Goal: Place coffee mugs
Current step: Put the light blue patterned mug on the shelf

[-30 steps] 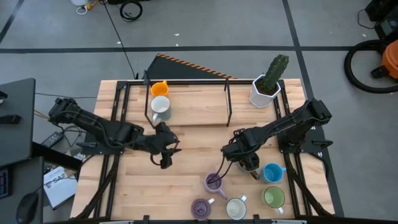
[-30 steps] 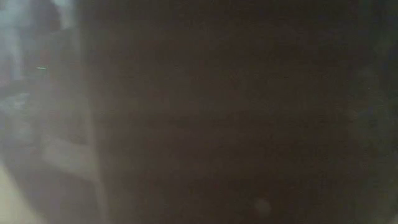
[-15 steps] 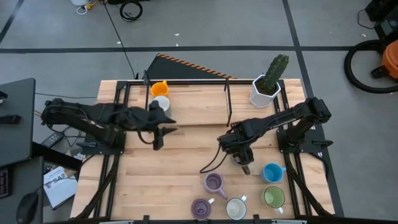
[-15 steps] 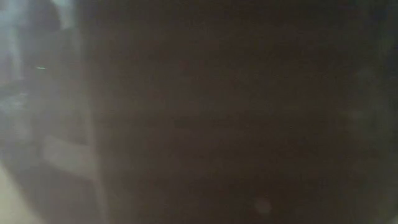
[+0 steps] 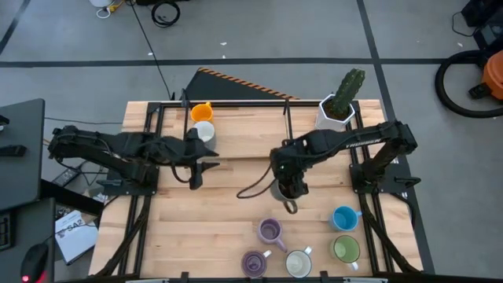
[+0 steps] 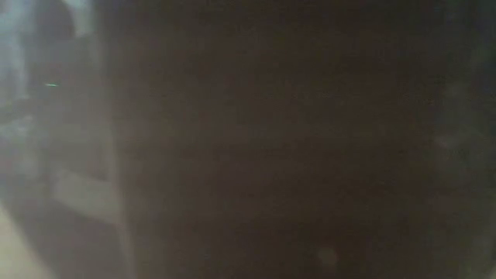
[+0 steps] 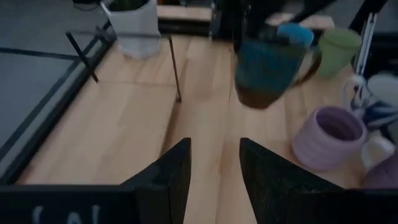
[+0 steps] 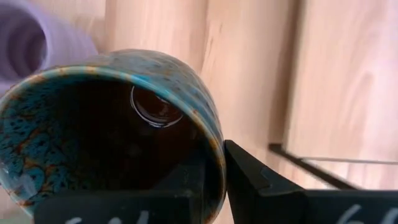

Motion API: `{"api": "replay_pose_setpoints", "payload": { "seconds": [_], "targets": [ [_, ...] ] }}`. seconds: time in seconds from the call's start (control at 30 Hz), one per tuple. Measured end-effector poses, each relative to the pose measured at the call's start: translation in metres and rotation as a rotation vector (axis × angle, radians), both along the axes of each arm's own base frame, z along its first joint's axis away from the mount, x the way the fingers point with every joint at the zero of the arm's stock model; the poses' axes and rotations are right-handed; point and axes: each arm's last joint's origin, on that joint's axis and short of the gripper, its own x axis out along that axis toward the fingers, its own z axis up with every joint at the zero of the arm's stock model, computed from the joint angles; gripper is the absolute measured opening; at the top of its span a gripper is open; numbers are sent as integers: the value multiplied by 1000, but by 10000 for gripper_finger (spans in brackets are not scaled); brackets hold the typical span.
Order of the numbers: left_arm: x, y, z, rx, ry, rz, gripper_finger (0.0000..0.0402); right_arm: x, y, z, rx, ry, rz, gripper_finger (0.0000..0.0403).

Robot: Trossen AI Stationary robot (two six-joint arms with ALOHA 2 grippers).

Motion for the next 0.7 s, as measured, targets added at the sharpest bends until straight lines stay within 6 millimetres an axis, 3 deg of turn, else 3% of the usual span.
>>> {"api": "replay_pose_setpoints", "payload": {
  "seconds": [0.13, 0.4, 0.7],
  "targets": [
    [-9, 2, -21, -20, -13, 10, 141, 11, -6, 15, 1, -46, -11, 44],
    [-44, 5, -39, -61, -171, 0, 141, 47, -24, 19, -25, -34, 10, 45],
    [-66, -2, -89, -139, -208, -50, 141, 78, -65, 18, -18, -54, -55, 45]
  ]
}}
